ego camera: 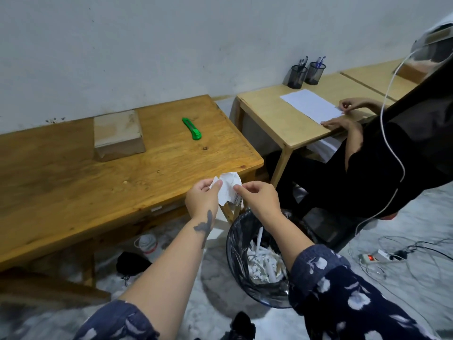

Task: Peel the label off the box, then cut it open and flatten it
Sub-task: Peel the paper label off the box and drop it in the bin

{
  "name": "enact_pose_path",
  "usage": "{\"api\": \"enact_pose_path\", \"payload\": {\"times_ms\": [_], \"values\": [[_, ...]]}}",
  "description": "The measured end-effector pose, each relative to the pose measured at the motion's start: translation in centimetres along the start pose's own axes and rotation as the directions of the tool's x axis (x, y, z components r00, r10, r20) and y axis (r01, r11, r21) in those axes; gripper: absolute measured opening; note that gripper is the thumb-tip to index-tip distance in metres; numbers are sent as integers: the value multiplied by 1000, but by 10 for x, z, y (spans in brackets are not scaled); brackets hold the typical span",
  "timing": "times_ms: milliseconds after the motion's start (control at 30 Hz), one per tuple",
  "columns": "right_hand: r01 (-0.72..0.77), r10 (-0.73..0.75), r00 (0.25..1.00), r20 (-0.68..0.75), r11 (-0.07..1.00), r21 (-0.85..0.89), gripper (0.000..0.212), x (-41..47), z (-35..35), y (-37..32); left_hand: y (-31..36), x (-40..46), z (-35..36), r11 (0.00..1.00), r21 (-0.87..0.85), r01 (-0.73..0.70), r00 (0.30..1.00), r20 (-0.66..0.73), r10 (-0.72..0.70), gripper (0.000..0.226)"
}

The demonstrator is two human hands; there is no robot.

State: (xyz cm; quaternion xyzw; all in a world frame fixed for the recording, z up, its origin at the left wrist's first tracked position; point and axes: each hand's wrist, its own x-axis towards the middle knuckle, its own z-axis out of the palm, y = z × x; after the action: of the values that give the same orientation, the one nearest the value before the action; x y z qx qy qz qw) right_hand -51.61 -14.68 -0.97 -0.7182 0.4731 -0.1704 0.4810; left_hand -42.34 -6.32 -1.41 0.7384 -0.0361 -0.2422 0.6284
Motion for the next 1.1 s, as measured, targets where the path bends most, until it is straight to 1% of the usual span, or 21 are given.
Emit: {"api": "enact_pose_path", "payload": {"times_ms": [67,100,167,233,300,367,433,500,600,667,700,767,833,900,933,1000,1100], "values": [[-3,3,999,-42,1000,7,17,-7,1,0,-6,0,-6,997,-31,71,993,99,-68,26],[-21,22,998,-62,999,26,15,-10,-1,1,-10,-1,-9,993,-37,116,981,161,-109,26],[-56,62,994,-90,996,75,17,-17,-6,3,-15,-4,-11,981,-46,186,949,266,-168,25],[-56,65,990,-127,996,70,14,-24,-8,6,-16,-9,-9,973,-60,222,929,316,-193,23],[-53,57,988,-143,998,35,16,-32,-9,10,-16,-17,-4,974,-92,207,941,290,-172,18],[-64,67,991,-116,997,32,29,-39,-9,12,-15,-24,4,977,-126,173,958,253,-137,9],[-91,96,992,-80,994,61,41,-43,-13,11,-16,-30,12,974,-150,171,959,253,-129,8],[-126,136,989,-62,981,148,44,-42,-19,10,-14,-36,19,971,-161,179,957,256,-134,12],[-170,199,977,-73,940,297,40,-35,-26,9,-12,-40,27,970,-175,171,961,247,-125,6],[-159,196,976,-96,939,304,37,-27,-33,9,-9,-40,31,987,-123,99,972,225,-69,3],[-143,177,978,-108,953,266,37,-21,-37,11,-8,-40,34,997,-64,36,977,214,-21,4],[-89,107,989,-106,983,161,35,-12,-49,13,-8,-37,40,994,76,-80,974,219,61,17],[-10,12,999,-46,999,49,34,-4,-64,15,-7,-35,48,969,183,-166,952,286,109,37],[83,-80,996,44,995,-59,30,4,-80,15,-4,-36,61,941,255,-222,923,365,119,44],[129,-120,989,84,986,-110,28,8,-89,15,-2,-37,69,929,273,-249,913,387,130,42],[199,-177,975,132,963,-182,25,18,-105,17,2,-41,86,901,296,-316,902,390,188,29],[241,-208,965,162,944,-227,23,35,-124,25,4,-45,109,846,365,-388,908,309,283,10]]}}
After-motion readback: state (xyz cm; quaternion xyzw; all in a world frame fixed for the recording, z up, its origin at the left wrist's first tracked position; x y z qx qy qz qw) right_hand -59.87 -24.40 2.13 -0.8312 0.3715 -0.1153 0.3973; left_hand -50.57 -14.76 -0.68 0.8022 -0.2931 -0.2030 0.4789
